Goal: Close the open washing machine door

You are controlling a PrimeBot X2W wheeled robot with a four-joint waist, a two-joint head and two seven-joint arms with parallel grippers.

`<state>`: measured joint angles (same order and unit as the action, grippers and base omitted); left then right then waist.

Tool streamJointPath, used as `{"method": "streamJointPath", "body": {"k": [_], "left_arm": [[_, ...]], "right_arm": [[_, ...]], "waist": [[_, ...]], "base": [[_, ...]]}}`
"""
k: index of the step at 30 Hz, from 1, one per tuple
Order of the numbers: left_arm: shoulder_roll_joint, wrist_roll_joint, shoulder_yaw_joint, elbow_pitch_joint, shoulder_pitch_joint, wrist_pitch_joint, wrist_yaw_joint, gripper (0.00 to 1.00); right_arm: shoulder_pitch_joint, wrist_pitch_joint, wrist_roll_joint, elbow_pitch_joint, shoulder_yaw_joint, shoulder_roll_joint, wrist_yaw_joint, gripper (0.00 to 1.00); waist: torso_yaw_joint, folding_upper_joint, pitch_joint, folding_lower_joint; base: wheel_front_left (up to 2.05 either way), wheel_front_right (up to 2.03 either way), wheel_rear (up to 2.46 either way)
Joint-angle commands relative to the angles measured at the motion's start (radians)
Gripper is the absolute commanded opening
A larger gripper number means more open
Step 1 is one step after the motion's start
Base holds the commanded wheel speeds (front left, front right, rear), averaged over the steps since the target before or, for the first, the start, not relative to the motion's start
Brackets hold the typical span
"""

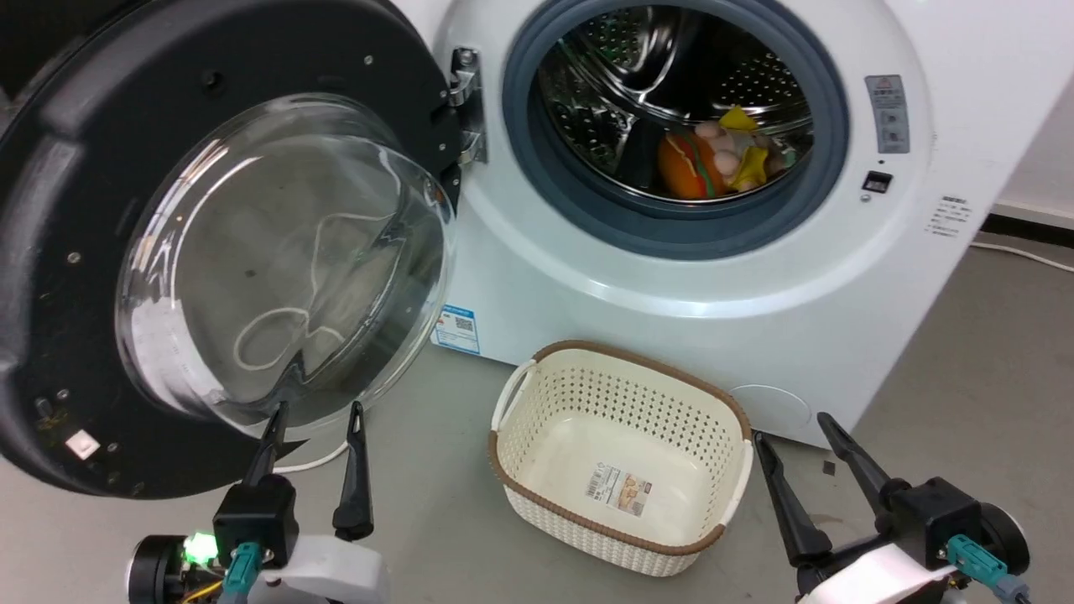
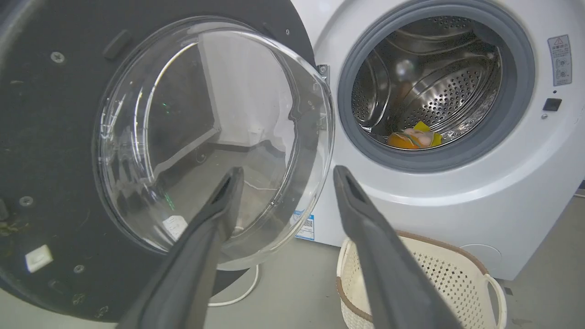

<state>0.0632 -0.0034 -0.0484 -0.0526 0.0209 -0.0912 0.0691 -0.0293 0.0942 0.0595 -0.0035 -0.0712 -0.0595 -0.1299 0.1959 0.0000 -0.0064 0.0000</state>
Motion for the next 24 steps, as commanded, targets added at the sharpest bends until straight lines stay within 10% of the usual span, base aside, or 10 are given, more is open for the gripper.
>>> {"method": "streamJointPath", "body": {"k": [1,24], "left_arm": [[0.003,-0.007,-0.002,-0.012,0.017,-0.015,0.013,1.0],[-0.001,-0.024,0.0,-0.045,0.058,-0.061,0.049,1.0]], "right_arm": [[0.012,0.012,0.01,0.005,-0.01,-0.008,0.0,1.0],[0.023,0.058,0.047,0.022,-0.065,-0.026,0.0,1.0]], "waist": [[0.013,0.0,0.002,0.0],[0.106,0.0,0.004,0.0]], "base": [[0.0,0.0,0.0],[0.0,0.0,0.0]]}}
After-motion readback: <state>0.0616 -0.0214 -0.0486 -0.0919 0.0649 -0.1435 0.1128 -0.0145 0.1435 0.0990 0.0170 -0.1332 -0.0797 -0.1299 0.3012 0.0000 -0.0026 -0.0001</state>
